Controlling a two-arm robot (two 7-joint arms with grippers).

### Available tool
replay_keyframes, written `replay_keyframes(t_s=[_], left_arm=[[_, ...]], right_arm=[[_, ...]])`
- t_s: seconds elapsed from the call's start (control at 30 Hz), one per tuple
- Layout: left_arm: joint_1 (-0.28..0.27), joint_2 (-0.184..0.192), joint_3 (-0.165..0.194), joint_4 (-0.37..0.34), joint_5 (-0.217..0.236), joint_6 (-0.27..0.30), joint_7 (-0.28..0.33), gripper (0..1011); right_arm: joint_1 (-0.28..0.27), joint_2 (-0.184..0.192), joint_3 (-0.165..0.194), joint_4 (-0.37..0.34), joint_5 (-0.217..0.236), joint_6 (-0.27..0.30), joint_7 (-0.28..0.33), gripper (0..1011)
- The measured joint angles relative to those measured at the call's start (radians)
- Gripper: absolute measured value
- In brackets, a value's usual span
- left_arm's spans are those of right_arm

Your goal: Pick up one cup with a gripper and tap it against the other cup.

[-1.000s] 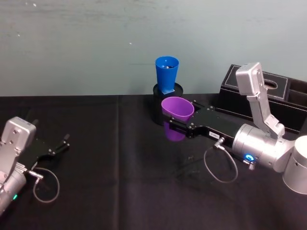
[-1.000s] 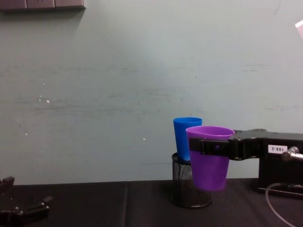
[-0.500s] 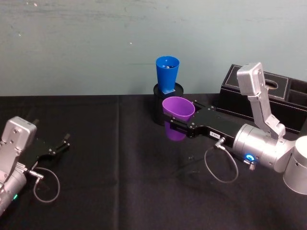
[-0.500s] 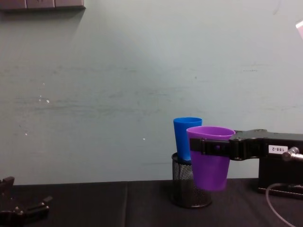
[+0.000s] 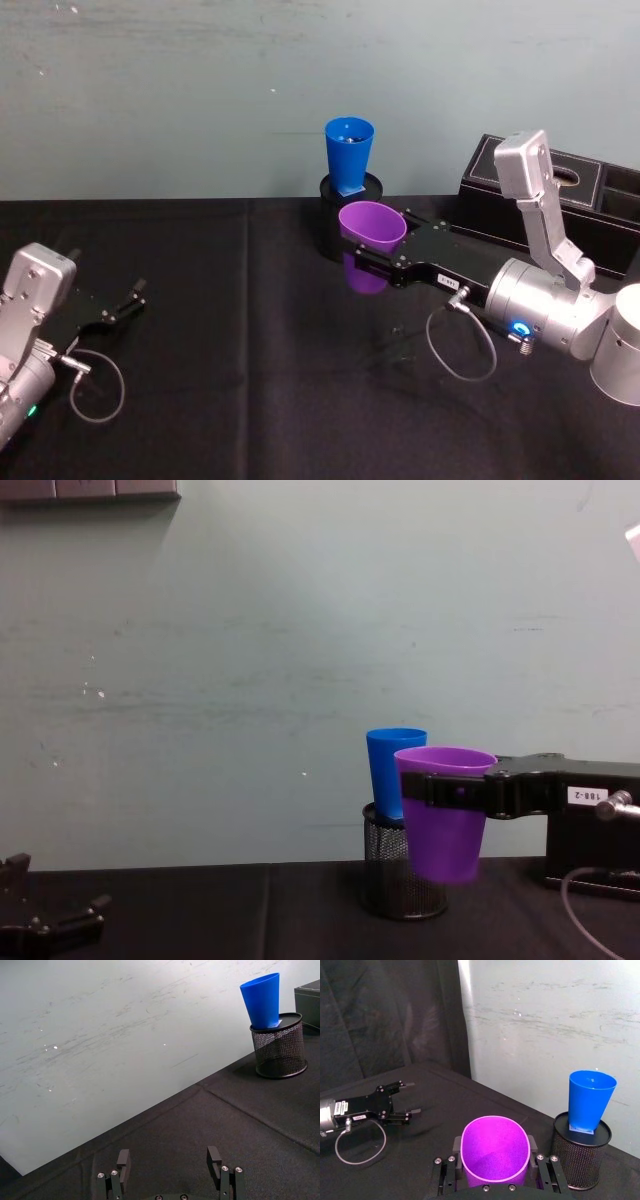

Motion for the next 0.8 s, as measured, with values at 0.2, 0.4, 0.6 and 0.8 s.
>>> replay_keyframes(t_s=[0.2,0.4,0.6,0.8], left_arm=[[0.0,0.0,0.0,0.0,0.0,0.0,0.0,1000],[0.0,0.0,0.0,0.0,0.0,0.0,0.0,1000],[0.0,0.0,0.0,0.0,0.0,0.0,0.0,1000],[0.0,0.0,0.0,0.0,0.0,0.0,0.0,1000]], right_arm=[[0.0,0.0,0.0,0.0,0.0,0.0,0.0,715],[0.0,0.0,0.0,0.0,0.0,0.0,0.0,715],[0.0,0.0,0.0,0.0,0.0,0.0,0.0,715],[0.0,0.0,0.0,0.0,0.0,0.0,0.0,715]])
